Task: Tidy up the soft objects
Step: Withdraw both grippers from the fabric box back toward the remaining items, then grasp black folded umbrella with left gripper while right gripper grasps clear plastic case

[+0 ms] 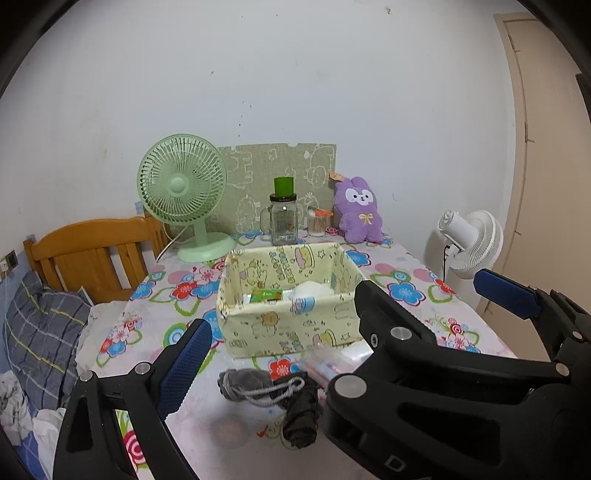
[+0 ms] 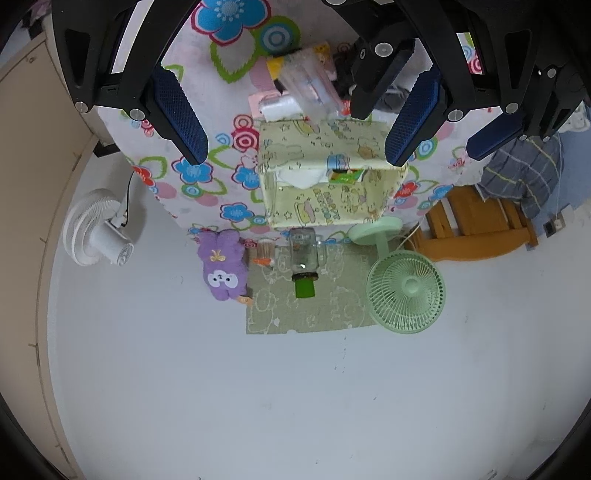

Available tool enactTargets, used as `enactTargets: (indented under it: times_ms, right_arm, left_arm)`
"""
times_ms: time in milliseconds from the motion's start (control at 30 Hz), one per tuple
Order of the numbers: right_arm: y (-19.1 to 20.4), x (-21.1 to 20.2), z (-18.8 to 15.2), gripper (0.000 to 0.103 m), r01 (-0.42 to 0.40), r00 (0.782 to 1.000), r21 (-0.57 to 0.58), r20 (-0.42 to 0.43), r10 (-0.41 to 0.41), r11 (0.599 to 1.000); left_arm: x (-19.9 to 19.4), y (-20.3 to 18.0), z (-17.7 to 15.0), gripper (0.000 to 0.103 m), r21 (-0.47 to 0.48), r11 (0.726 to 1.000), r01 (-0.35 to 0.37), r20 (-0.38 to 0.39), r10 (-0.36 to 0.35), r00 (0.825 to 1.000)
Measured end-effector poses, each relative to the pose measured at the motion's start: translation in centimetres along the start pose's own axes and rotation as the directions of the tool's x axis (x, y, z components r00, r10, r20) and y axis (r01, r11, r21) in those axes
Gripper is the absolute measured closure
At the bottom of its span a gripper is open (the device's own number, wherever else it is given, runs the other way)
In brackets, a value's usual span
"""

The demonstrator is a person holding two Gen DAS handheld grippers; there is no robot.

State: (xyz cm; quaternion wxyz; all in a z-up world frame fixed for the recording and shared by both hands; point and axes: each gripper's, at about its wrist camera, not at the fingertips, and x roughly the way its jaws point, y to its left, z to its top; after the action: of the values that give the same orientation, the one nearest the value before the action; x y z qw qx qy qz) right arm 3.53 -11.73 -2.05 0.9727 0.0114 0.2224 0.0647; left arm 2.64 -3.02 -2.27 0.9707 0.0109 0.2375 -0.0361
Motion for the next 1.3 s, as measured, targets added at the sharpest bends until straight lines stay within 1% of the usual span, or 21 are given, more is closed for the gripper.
enactTargets:
  times_ms: [400, 667, 967, 1067, 1133, 1300]
  right_arm:
    - [0.1, 0.0, -3.7, 0.005, 0.001, 1.000, 0.007, 0.004, -0.001, 1.000]
    - [-0.1, 1.6, -6.3, 0.005, 0.005, 0.999, 0.013, -0.035, -0.004, 1.000]
    - [-0.3, 3.5, -7.8, 0.006, 0.003, 0.997, 0.019, -0.082, -0.001, 1.000]
    - [-0.4, 4.2, -8.2, 0.006, 0.007, 0.995, 0.024, -0.098, -0.004, 1.000]
    - [-0.5, 4.7, -8.6, 0.006, 0.017, 0.994, 0.029, -0.112, -0.013, 0.999]
    - [-0.7, 5.8, -8.9, 0.006, 0.027, 0.990, 0.030, -0.137, -0.023, 0.999]
  left_arm:
    - [0.4, -0.1, -3.6, 0.006, -0.002, 1.000, 0.012, -0.003, -0.012, 1.000]
    - [1.9, -0.2, -6.0, 0.006, -0.010, 1.000, 0.021, -0.048, -0.022, 0.999]
    - [3.5, 0.0, -7.3, 0.007, -0.018, 0.999, 0.031, -0.097, -0.033, 0.995]
    - [4.3, 0.0, -7.7, 0.013, -0.017, 0.999, 0.031, -0.120, -0.033, 0.992]
    - [4.9, -0.1, -7.9, 0.019, -0.014, 0.999, 0.030, -0.139, -0.032, 0.990]
    - [6.1, 0.0, -8.3, 0.027, -0.024, 0.999, 0.047, -0.167, -0.051, 0.985]
